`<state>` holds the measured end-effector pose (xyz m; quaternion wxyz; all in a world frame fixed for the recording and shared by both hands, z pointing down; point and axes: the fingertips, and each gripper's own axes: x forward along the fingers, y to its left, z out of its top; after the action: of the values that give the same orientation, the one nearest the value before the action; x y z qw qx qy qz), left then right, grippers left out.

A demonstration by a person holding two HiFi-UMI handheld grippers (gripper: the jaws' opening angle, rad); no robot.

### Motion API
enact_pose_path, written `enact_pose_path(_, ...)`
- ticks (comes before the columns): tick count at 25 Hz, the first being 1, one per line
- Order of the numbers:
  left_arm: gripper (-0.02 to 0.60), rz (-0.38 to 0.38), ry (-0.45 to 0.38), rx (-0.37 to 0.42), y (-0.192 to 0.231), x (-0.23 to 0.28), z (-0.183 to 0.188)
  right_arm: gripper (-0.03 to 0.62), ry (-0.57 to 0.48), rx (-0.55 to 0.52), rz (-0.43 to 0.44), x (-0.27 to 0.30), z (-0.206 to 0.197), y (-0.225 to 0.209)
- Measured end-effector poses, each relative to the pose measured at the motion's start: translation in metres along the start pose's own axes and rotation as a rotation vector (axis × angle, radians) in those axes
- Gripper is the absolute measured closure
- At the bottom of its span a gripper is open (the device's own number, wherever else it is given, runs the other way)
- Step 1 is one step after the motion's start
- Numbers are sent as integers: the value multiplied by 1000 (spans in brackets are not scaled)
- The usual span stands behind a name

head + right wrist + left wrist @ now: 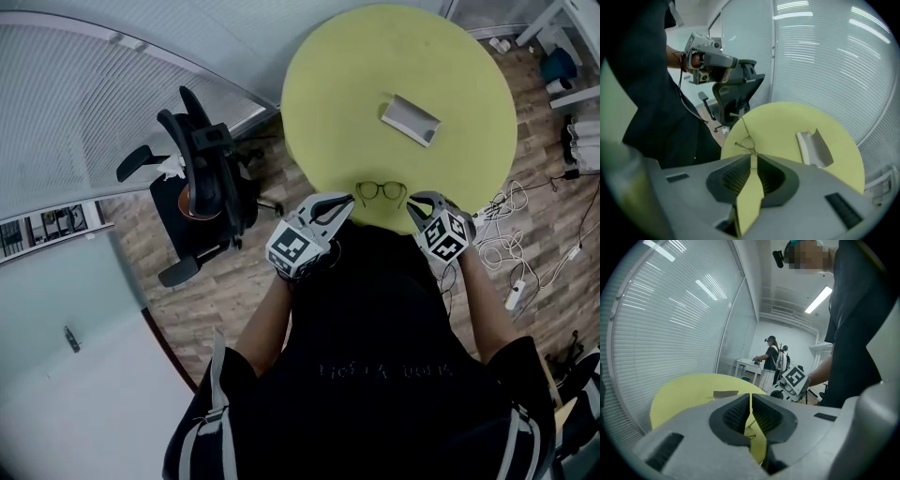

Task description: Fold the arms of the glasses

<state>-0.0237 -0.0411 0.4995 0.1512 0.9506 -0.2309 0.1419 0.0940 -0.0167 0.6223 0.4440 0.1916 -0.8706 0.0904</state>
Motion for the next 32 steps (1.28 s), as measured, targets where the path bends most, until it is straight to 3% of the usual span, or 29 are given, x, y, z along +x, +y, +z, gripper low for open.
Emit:
enact_pose_path(12, 552, 21, -2, -38, 6, -5, -5, 560, 49, -56, 52, 28, 1, -1)
enact_pose_path(32, 552, 29, 30, -73, -3, -17, -15, 561, 54, -6, 93, 80, 27, 6)
